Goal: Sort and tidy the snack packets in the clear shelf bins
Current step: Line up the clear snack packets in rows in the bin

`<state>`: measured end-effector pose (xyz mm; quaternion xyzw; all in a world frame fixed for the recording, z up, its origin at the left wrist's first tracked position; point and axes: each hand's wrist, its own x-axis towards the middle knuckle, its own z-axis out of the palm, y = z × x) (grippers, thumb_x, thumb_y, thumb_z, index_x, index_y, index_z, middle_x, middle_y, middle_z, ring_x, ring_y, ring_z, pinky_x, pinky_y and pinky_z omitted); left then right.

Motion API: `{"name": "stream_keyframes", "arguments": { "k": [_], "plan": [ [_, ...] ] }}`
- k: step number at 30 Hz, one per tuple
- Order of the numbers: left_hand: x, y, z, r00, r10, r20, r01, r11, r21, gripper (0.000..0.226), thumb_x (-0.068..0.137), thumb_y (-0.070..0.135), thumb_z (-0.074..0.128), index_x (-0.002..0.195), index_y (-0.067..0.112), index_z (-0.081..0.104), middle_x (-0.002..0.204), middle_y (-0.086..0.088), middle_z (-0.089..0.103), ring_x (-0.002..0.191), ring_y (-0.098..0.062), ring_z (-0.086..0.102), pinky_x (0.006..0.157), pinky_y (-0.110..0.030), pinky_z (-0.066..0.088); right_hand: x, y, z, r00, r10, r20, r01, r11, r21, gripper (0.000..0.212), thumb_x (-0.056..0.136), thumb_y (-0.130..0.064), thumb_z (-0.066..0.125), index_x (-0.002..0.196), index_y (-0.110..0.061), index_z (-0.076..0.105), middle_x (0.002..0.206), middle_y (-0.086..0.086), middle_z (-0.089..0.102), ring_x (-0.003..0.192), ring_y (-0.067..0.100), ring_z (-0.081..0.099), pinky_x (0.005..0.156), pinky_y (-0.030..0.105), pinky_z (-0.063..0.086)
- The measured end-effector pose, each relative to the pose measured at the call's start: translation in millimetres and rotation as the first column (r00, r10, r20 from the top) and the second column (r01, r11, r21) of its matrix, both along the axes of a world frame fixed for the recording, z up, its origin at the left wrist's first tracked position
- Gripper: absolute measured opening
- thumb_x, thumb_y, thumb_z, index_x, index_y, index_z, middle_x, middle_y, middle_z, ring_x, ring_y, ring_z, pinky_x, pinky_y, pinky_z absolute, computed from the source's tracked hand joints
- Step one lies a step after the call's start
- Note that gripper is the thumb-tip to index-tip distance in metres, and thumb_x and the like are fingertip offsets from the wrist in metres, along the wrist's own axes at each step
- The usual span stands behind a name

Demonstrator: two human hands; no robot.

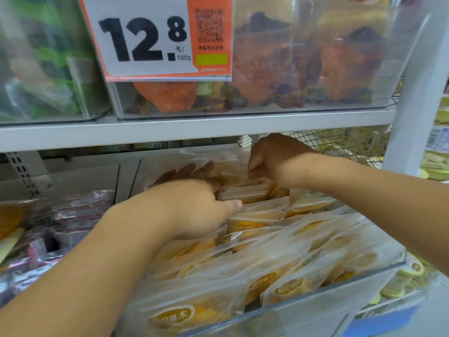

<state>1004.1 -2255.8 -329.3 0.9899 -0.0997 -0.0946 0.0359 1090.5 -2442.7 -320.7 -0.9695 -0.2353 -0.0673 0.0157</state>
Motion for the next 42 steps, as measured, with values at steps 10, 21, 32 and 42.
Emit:
{"name": "stream_keyframes", "arguments": {
  "k": [10, 21, 32, 42],
  "plan": [
    [2.3, 1.2, -1.9, 0.998, 0.024, 0.050, -0.025, 0.999, 0.025, 0.073, 0.089, 0.082, 0.021, 0.155, 0.049, 0.020, 0.167, 0.016, -0.010, 0.154, -0.014, -0.007, 0.125, -0.047, 0.007, -1.3, 19.2, -6.2, 0.994, 0.101, -0.047, -0.093, 0.985, 0.144, 0.013, 0.091, -0.019, 0.070, 0.092, -0.028, 0.080, 0.077, -0.016, 0.066, 0.086, 0.012, 0.061, 0.077, 0.022, 0.045],
    [-3.2, -1.0, 2.3, 0.998, 0.057, 0.022, -0.058, 0.998, 0.016, 0.080, 0.088, 0.083, 0.023, 0.150, 0.036, 0.038, 0.153, 0.005, 0.043, 0.133, -0.021, 0.044, 0.110, -0.042, 0.038, -11.1, 22.2, 0.3, 0.997, -0.053, -0.058, 0.040, 0.979, -0.199, 0.023, 0.091, 0.006, 0.051, 0.088, -0.015, 0.059, 0.108, 0.009, 0.057, 0.070, 0.018, 0.052, 0.059, 0.026, 0.041],
    [-0.9, 6.9, 0.3, 0.997, 0.074, -0.027, -0.077, 0.991, -0.110, 0.086, 0.087, 0.083, 0.033, 0.158, 0.035, 0.023, 0.161, 0.006, 0.032, 0.142, -0.020, 0.038, 0.115, -0.038, 0.034, -34.5, -0.8, 13.6, 0.999, -0.045, -0.024, 0.047, 0.995, 0.089, 0.036, 0.100, -0.014, 0.056, 0.131, -0.031, 0.056, 0.114, -0.003, 0.069, 0.102, 0.017, 0.062, 0.089, 0.026, 0.047],
    [0.9, 7.6, -3.5, 0.999, 0.054, 0.007, -0.052, 0.981, -0.186, 0.082, 0.085, 0.081, 0.043, 0.155, 0.041, 0.027, 0.155, 0.008, 0.042, 0.131, -0.018, 0.046, 0.103, -0.032, 0.039, -11.1, 13.3, -4.6, 0.983, 0.157, -0.095, -0.138, 0.974, 0.180, 0.016, 0.097, -0.018, 0.063, 0.105, -0.016, 0.077, 0.100, 0.004, 0.075, 0.093, 0.019, 0.069, 0.087, 0.034, 0.053]
  ]
}}
